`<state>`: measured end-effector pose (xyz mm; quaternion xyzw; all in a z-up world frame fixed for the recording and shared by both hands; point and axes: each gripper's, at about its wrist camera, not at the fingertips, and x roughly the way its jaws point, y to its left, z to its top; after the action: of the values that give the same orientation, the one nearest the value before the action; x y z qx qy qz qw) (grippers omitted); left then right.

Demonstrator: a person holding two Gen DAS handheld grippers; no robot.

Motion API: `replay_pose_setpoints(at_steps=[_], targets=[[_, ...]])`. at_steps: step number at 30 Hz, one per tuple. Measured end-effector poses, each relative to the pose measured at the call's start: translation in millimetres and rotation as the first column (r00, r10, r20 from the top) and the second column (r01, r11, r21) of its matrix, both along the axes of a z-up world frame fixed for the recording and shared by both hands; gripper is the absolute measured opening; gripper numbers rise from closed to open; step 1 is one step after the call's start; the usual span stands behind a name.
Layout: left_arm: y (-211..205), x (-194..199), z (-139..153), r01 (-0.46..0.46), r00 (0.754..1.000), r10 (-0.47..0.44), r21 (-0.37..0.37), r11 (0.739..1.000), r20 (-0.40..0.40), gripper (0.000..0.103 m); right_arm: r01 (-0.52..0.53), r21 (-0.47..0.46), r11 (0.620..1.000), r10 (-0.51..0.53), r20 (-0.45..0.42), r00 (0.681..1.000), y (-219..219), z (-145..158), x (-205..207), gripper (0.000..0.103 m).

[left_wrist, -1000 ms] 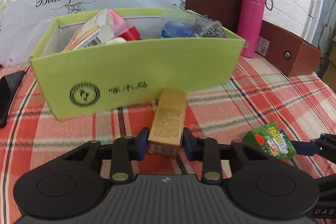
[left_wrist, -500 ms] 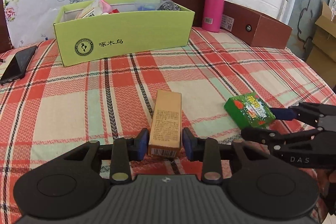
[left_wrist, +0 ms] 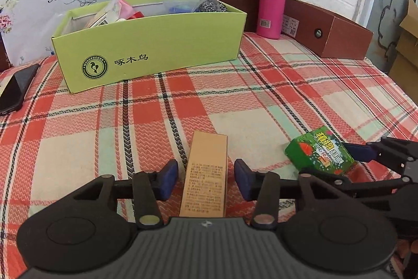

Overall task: Organize objects
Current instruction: 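Lift the gold box with the left tool while the right tool carries the green box over the lime-green box, then lower the gold box and green box into the lime-green box and open both tools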

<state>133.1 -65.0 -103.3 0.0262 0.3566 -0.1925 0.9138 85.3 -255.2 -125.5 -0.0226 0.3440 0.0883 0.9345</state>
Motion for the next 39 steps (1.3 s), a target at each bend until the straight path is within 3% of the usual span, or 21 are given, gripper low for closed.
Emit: replay_pose_setpoints(at_steps=[1,3,10,23,31,39], targets=[[0.8,1.1,-0.3,0.003,1.0,-0.003,-0.005,1.0,-0.003,0.048,-0.007,-0.004,1.0,0.007,0.0,1.0,0.7,0.4,0.9,0.062],[2.7,4.1,0.7,0.006,1.0,-0.006,-0.018,1.0,-0.007,0.034,-0.022,-0.008,1.0,0.022,0.002,1.0,3.2,1.7,2.1,0.062],[15.7,12.5,20.9,-0.016,1.0,0.015,-0.106,0.994,-0.009,0.033,-0.094,-0.022,0.995,0.095,0.069,0.993,17.2,25.5,18.7,0.061],[39.1,66.0,109.4,-0.073,0.975,0.118,-0.23,0.97,0.188,0.033,-0.179,-0.091,0.98,0.197,0.269,0.943,57.7,91.3,97.2,0.061],[44.2,123.8,127.9,-0.099,0.968,0.149,-0.234,0.967,0.204,0.033,-0.223,0.032,0.974,0.208,0.251,0.945,96.8,87.4,163.6,0.061],[50.8,171.1,118.3,-0.126,0.969,0.167,-0.219,0.968,0.182,0.033,-0.223,0.036,0.974,0.208,0.244,0.947,115.4,61.2,209.1,0.061]])
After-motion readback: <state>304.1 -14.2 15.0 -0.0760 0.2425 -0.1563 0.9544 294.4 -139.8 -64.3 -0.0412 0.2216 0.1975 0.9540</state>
